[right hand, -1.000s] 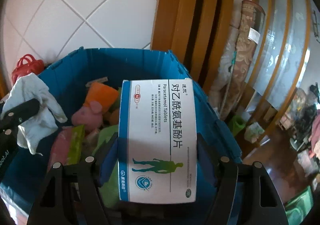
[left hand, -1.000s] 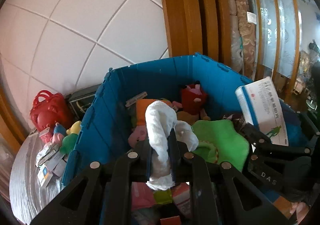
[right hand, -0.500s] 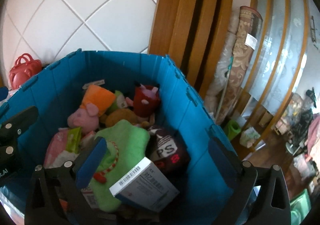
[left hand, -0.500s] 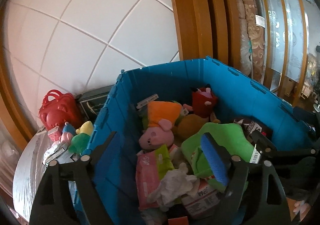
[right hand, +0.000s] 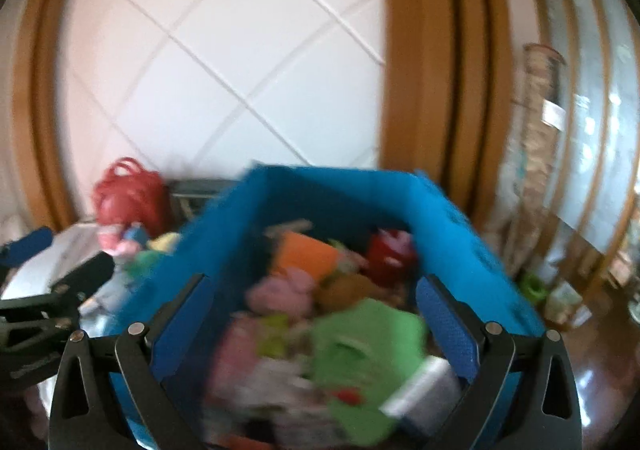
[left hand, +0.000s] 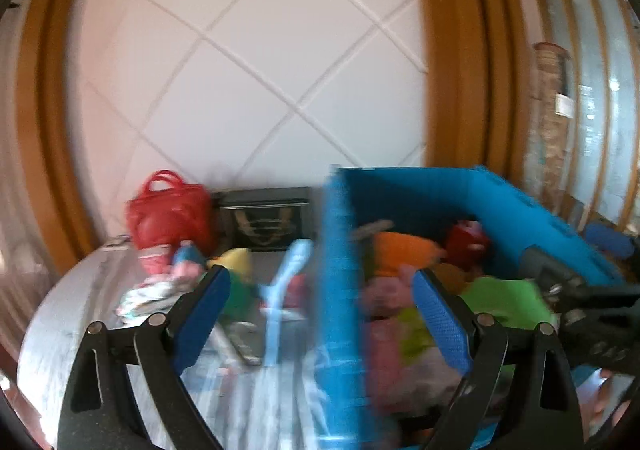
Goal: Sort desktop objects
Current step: 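Return both tools from the crate to the pile on the table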
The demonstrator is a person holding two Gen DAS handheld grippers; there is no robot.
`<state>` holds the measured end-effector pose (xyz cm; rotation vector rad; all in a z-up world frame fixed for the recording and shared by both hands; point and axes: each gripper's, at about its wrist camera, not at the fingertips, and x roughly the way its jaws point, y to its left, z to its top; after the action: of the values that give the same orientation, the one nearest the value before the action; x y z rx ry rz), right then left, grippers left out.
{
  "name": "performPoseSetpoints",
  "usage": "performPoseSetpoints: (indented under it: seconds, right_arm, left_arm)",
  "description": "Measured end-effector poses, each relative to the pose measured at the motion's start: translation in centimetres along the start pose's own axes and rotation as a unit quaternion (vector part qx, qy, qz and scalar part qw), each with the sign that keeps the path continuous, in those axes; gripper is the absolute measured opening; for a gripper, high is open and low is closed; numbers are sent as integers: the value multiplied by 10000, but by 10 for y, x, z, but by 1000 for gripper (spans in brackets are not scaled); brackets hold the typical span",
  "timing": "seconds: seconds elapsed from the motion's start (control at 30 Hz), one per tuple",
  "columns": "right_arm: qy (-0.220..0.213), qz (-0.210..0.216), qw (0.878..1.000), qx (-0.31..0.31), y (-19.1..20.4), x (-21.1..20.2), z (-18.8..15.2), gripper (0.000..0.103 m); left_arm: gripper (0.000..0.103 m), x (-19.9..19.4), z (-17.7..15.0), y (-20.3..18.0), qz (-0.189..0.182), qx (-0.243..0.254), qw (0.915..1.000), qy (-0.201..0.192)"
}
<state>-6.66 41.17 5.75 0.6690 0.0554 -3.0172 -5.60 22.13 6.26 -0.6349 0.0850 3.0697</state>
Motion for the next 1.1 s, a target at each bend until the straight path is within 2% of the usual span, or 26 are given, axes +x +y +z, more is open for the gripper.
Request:
performPoseSetpoints:
  seconds: [0.13,0.3,0.4,0.5,0.63,0.7,0.83,1.1]
  right_arm:
    - [-106,486,9987,-137,58,4,13,103]
    - [-24,942,9951,-291,146,20,23,103]
    - [160,1135,9931,-266,191,38,25,103]
    - [468,1321,9899,-209,233,66,21,103]
    - [1146,1290,9849,-172,279,134,-5,103]
    - [1589,1193,9800,-121,289,174,-25,103]
    - [2330,861,9685,-180,303,242,-70,103]
    - [2958,467,9530,-454,309,297,-114,103]
  left_arm:
    - [93,10,-12,70,442,-151,9989,96]
    - [93,40,-41,180,794,-302,9947,571]
    - [93,64,-62,238,888,-276,9911,948]
    - [93,92,-87,290,828,-271,9871,1341]
    - [93,136,-128,352,736,-243,9800,1830]
    - [93,163,-147,373,629,-126,9763,2068]
    - [93,208,-173,392,277,164,9711,2366]
    - [93,286,-194,390,-454,823,9603,2626]
